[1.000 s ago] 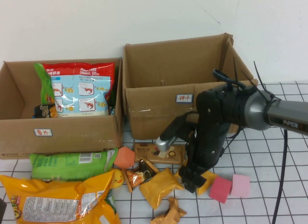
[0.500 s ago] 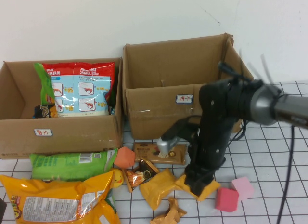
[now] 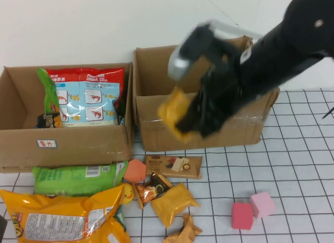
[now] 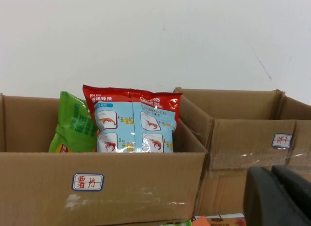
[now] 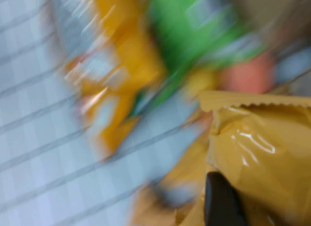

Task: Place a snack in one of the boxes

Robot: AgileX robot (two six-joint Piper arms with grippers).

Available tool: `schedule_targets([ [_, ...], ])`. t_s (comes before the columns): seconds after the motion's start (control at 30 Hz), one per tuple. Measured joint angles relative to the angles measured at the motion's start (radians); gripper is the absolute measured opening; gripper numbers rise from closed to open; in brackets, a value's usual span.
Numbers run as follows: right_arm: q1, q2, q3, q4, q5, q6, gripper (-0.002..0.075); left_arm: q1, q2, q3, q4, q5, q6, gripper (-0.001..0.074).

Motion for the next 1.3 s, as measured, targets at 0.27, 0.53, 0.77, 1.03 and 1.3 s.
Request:
schedule_targets([
  [0.27,-0.091,0.033,0.0,0.001,-0.523,-0.005,0.035,0.0,0.0,0.0,0.0,0.0,0.0,-0.0003],
  [0.53,-0.174,0.189,0.002,0.1,-0.742,-0.009,0.0521,0.0,0.0,0.0,0.0,0.0,0.0,-0.0003],
  [0.77,-0.196,0.164,0.004,0.176,-0.712,-0.009,0.0402,0.0,0.0,0.0,-0.004,0.012,0.002,-0.0003],
  [1.03,-0.196,-0.095,0.031,0.183,-0.545,-0.009,0.002,0.0,0.0,0.0,-0.008,0.029,0.002,-0.0003],
  [1.3,-0.196,-0.456,0.315,0.235,-0.529,-0.052,0.0,0.0,0.0,0.0,-0.008,0.031,0.002,-0.0003],
])
